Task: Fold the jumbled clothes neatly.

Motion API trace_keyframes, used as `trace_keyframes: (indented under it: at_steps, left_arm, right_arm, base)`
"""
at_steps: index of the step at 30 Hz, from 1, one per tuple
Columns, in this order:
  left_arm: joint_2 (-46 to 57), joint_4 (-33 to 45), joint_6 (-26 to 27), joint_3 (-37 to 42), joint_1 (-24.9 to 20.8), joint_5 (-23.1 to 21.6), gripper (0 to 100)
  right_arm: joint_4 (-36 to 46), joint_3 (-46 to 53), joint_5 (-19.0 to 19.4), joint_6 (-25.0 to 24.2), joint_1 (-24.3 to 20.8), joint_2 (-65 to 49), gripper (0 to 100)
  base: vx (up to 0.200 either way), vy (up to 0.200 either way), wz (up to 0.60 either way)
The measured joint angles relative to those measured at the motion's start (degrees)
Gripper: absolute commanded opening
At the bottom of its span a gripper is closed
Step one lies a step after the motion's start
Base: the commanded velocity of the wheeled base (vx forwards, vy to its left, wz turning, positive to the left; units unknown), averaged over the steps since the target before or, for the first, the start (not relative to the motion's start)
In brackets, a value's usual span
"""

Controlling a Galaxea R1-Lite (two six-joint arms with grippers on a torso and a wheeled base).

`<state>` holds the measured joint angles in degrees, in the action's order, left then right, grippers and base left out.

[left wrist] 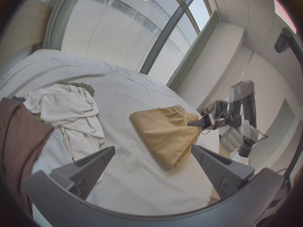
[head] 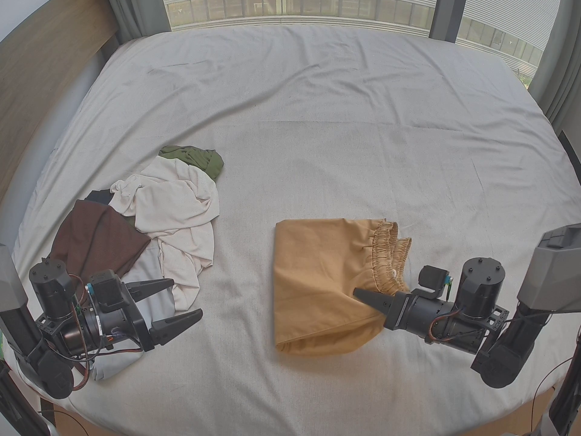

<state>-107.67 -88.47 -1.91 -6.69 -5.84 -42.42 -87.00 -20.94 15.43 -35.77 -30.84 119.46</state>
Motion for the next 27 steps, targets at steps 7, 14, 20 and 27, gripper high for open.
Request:
trace_keyframes:
  at_steps: [7,14,20,27]
  left_arm:
    - [-0.27,-0.02,3.94,0.72,-0.44,0.24,100]
    - [-0.29,-0.02,3.99,1.11,-0.38,0.24,100]
    - [-0.35,-0.02,3.96,1.16,-0.30,0.24,100]
    - [-0.40,-0.02,3.94,1.16,-0.27,0.24,100]
  right_arm:
    - [0.62,-1.38,0.09,0.09,-1.82,-5.71,0]
    - [2.49,-4.52,0.27,0.18,-2.72,-8.57,0]
    - [11.00,-9.12,0.41,0.18,-3.83,-11.57,0]
    - [20.36,-17.83,0.46,0.18,-3.77,-13.81,0]
  base:
    - [0.000,0.000,0.00]
    - [0.000,0.000,0.00]
    - [0.000,0.000,0.00]
    - [0.000,0.000,0.00]
